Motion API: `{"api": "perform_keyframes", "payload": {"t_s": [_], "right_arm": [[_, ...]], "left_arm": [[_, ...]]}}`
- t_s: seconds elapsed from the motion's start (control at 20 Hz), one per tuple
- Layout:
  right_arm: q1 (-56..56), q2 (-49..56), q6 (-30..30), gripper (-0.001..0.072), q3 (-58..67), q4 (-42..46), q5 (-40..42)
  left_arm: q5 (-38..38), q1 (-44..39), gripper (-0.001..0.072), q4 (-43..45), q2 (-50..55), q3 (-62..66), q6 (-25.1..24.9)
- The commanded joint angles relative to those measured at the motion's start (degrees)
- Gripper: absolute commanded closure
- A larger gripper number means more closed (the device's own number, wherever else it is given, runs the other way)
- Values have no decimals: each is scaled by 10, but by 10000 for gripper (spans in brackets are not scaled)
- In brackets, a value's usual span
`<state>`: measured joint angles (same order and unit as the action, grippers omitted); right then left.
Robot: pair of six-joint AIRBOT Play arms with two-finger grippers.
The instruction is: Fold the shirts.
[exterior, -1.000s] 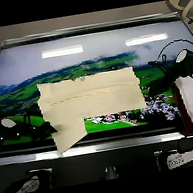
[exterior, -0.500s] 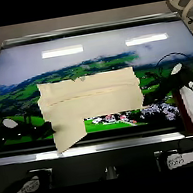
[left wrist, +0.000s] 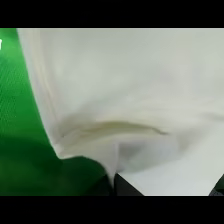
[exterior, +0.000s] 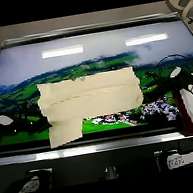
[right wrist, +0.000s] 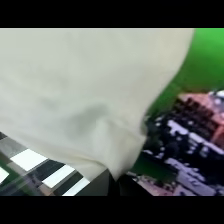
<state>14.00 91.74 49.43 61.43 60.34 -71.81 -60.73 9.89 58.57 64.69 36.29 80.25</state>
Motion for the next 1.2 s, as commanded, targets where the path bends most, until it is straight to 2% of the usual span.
{"api": "perform_keyframes", "payload": {"t_s": [0.0,0.1,0.25,0.4,0.65,0.8,0.9,0.95,1.0,1.05,1.1,1.15], "right_arm": [[0,-28,-8,695,52,-16,5],[-5,-30,-5,696,110,-17,10],[-48,-14,4,696,184,15,76],[-87,42,54,696,256,76,135],[-94,130,69,695,328,44,175],[-95,163,84,692,329,20,192],[-103,183,84,675,329,9,179],[-107,189,84,545,329,5,175],[-110,189,78,334,329,-6,173],[-109,186,64,142,334,-13,163],[-106,181,47,43,342,-11,147],[-97,173,43,33,351,-6,134]], "left_arm": [[2,3,678,-1,-16,71,-14],[4,5,679,1,-12,138,-12],[24,4,679,0,28,226,-3],[30,4,679,0,122,310,-1],[25,-4,678,-3,278,431,14],[26,-8,678,-4,334,454,14],[21,-11,654,-4,352,454,37],[14,-11,486,-6,355,454,38],[4,-10,245,-5,354,456,38],[-14,-5,198,-5,352,465,37],[-37,2,198,-4,349,478,35],[-62,8,199,-4,344,492,27]]}}
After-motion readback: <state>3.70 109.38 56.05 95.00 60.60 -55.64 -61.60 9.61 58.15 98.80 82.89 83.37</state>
